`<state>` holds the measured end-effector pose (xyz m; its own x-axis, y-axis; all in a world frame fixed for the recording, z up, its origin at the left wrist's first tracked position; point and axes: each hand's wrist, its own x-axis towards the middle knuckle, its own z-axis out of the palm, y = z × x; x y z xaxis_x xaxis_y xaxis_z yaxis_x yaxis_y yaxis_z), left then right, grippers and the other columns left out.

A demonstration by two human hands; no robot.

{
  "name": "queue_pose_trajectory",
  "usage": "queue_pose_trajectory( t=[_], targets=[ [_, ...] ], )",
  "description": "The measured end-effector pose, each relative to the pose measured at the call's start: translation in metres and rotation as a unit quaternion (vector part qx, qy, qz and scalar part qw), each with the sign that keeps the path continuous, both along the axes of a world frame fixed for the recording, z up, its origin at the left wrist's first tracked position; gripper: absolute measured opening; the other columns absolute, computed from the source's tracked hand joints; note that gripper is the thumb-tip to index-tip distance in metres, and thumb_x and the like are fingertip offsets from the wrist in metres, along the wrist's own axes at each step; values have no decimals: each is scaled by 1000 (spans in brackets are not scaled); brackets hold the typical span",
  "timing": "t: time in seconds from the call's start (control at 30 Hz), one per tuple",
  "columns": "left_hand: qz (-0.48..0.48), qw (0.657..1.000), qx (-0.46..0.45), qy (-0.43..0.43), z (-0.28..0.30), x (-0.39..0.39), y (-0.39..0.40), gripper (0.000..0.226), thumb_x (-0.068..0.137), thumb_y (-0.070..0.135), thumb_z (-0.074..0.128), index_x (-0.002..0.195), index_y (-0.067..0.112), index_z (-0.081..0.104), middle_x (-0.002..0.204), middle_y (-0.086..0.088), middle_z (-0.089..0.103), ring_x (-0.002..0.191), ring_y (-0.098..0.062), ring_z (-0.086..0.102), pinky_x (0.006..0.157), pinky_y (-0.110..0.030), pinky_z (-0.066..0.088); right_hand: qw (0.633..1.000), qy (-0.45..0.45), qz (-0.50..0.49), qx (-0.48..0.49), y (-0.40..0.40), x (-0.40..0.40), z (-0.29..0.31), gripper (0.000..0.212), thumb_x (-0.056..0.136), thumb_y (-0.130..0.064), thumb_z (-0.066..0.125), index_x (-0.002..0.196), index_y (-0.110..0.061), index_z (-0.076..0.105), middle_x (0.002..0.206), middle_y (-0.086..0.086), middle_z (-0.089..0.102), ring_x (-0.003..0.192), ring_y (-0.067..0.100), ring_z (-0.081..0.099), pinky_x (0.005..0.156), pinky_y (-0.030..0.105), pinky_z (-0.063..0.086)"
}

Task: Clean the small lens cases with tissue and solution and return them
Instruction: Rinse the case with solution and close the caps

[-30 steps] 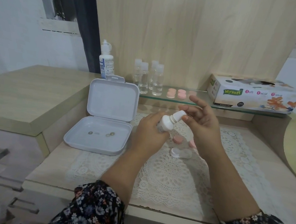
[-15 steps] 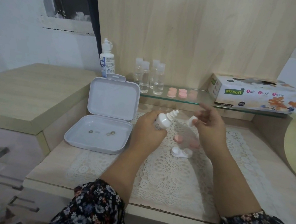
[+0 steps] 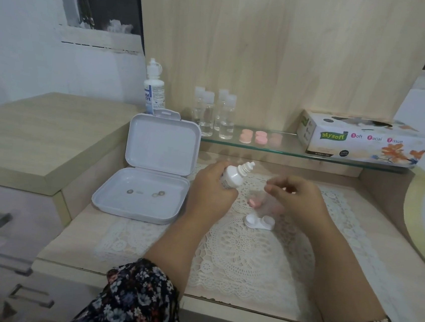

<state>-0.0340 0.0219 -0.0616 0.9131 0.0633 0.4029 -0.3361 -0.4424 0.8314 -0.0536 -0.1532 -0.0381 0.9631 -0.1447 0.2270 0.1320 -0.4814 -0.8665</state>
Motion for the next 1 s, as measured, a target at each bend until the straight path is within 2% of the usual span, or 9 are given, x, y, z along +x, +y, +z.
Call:
queue_pose_trajectory(
  t=[0.1,0.2,0.27,0.37,0.53,0.67,0.83,0.93,1.0],
  targets=[
    [0,1000,5,-5,1,2,0,40,70,11,69,106,26,60,99,7,61,91,-17,57,82,-47,50,993,68,67,-64,-11,-14,10,10,73,-28,82,80,-26,75,82,-13,65,68,-2,54,57,15,35],
    [0,1000,12,-8,-1,4,0,39,71,11,69,105,25,60,98,7,61,91,-17,57,82,-48,50,977,110,94,-154,-18,-17,11,31,59,-31,91,85,-31,76,99,-6,58,90,2,56,68,17,39],
    [-3,1000,16,-11,-1,4,0,39,71,10,69,106,25,60,98,8,61,92,-17,57,82,-47,50,969,115,105,-193,-19,-18,8,41,49,-36,94,86,-34,76,99,-6,55,94,5,53,73,19,41],
    [-9,1000,18,-12,-2,3,0,41,71,10,69,108,26,60,100,9,61,93,-15,57,83,-47,50,963,105,126,-212,-17,-17,2,33,51,-34,93,77,-42,74,94,-8,53,92,7,52,71,20,38],
    [-30,999,28,-21,-1,3,2,55,72,6,67,119,31,55,111,11,60,103,-13,56,89,-43,48,993,56,72,-71,-16,-18,2,18,71,-24,83,84,-29,73,88,-8,66,69,0,57,57,15,40],
    [-36,995,78,-46,-3,8,5,44,74,8,67,112,28,58,106,13,58,104,-12,50,90,-40,45,994,32,74,79,-16,-17,2,16,81,-11,76,94,-17,72,83,4,73,66,7,67,59,14,50],
    [-26,993,87,-71,-7,11,7,40,77,16,68,111,35,58,103,19,58,105,-15,47,88,-38,45,995,16,75,64,-16,-12,-2,11,88,-18,69,94,-27,70,79,1,64,64,8,66,63,17,50],
    [-16,989,107,-102,-10,17,12,47,75,14,70,117,33,60,107,14,61,106,-21,50,90,-39,44,994,25,80,75,-16,-10,-4,10,89,-18,69,91,-28,69,80,2,66,61,3,63,59,13,48],
    [-7,983,135,-128,-12,20,15,50,74,7,70,118,28,60,110,8,61,105,-23,50,89,-32,39,992,27,86,83,-16,-10,-4,13,88,-15,70,91,-27,70,79,0,68,62,4,63,59,14,49]
  ],
)
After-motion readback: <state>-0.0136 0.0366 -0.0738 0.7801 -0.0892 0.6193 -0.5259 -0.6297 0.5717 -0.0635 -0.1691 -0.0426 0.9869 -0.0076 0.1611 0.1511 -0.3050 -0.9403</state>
